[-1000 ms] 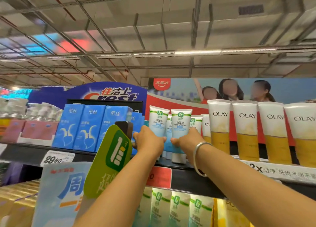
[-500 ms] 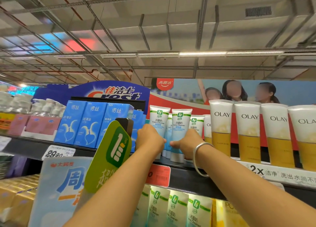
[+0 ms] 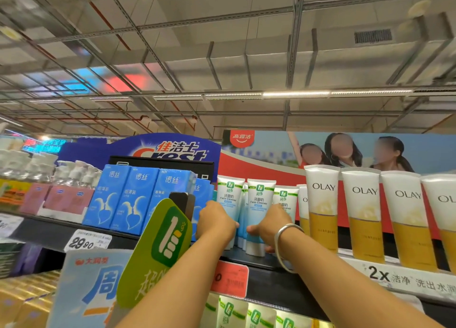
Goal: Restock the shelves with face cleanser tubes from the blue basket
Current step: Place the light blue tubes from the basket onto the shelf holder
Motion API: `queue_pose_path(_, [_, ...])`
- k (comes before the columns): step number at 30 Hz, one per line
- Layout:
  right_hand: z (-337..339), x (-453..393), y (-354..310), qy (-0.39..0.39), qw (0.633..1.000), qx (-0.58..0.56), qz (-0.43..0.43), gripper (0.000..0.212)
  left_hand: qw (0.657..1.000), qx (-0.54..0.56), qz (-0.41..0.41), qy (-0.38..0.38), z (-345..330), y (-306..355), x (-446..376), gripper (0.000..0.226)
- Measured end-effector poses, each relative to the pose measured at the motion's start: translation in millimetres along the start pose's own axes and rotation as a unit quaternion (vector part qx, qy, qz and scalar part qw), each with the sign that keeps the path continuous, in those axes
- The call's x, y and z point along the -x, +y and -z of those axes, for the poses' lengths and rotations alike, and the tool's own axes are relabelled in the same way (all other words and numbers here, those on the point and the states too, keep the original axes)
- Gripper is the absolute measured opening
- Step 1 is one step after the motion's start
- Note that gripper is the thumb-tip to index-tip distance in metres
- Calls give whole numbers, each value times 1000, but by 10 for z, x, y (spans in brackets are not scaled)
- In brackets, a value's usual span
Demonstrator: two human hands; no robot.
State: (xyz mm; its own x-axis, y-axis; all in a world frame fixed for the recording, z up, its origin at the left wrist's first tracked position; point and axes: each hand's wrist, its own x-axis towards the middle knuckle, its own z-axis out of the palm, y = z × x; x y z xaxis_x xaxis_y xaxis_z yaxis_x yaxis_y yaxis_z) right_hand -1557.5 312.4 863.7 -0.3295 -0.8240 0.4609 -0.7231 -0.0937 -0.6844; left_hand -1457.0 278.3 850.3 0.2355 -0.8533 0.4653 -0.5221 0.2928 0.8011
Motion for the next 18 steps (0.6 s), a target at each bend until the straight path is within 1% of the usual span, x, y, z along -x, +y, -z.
queue_pose_path(2, [-26, -20, -48, 0, 1000, -3, 12, 63, 1000, 5, -4, 7, 45, -1, -35, 53])
queue_pose_path(10, [-57, -74, -154, 8, 999, -8, 32, 60, 999, -22, -26, 9, 116, 42, -136, 37])
queue_pose_path(18, [-83, -72, -165, 6, 998, -29, 52, 54, 999, -30, -25, 20, 122, 26, -187, 35])
